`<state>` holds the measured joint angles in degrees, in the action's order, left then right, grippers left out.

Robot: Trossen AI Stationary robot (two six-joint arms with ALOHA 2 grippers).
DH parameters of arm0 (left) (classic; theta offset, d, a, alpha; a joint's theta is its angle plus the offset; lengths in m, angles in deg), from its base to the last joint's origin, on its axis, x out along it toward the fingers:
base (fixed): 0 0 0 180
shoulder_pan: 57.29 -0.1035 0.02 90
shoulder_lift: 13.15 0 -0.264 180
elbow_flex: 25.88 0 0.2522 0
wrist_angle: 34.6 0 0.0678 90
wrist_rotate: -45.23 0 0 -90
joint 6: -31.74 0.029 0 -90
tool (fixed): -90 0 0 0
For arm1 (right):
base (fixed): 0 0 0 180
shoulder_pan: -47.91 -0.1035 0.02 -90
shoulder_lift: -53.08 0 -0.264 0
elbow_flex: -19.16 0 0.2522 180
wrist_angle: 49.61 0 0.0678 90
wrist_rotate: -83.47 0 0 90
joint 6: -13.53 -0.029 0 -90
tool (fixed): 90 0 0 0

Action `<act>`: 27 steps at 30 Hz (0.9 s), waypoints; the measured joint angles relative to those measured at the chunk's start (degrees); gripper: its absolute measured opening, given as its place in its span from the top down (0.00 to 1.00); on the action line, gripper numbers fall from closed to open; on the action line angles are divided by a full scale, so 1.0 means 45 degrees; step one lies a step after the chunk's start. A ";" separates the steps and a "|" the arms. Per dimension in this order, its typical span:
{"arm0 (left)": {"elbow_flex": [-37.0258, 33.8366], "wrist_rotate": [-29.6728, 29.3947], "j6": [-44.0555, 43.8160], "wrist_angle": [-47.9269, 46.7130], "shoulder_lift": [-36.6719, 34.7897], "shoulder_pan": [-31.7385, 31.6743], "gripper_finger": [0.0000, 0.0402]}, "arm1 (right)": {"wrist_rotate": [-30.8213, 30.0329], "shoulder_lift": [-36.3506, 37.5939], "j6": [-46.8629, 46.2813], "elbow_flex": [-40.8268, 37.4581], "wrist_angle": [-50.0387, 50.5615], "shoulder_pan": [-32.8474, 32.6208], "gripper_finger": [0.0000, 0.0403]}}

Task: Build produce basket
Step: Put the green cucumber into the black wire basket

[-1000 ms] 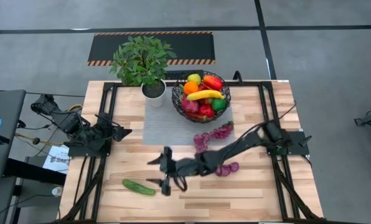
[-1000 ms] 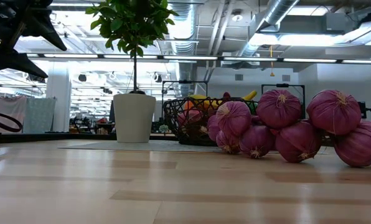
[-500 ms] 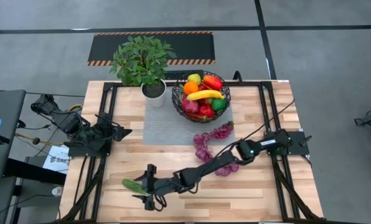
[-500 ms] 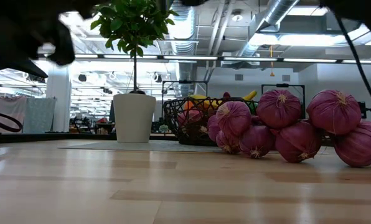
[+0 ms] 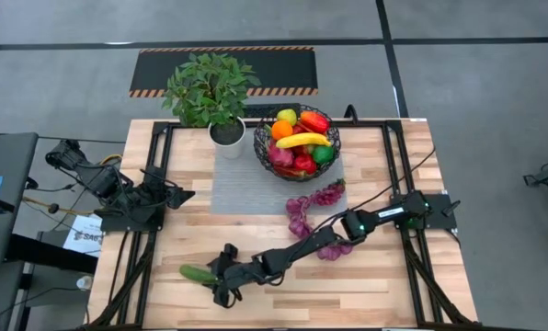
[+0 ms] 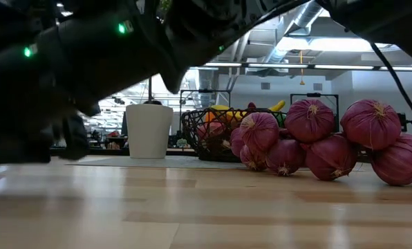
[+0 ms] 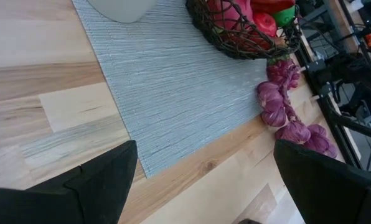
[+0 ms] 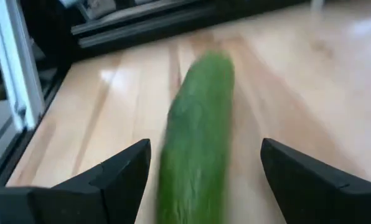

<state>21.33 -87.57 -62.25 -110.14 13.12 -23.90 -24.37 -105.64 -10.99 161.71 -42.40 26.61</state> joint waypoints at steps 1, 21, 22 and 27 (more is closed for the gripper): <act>0.0000 0.0004 0.0000 0.0000 0.0000 0.0000 0.09 | -0.0005 -0.0153 -0.0144 0.0018 -0.0011 -0.0049 0.20; 0.0000 0.0029 0.0066 0.0000 0.0000 0.0000 0.09 | 0.0096 -0.0149 -0.0841 0.1114 0.2450 -0.0122 0.66; 0.0000 0.0029 0.0068 0.0000 0.0000 0.0000 0.09 | 0.0139 -0.0042 -0.0734 0.1182 0.2693 -0.0093 0.69; 0.0000 0.0034 0.0063 0.0005 0.0000 0.0000 0.09 | 0.0115 0.0900 -0.0106 0.1207 0.3922 0.0137 0.69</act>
<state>21.33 -87.42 -61.97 -110.12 13.12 -23.90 -23.85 -101.60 -11.47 167.14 -24.75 27.23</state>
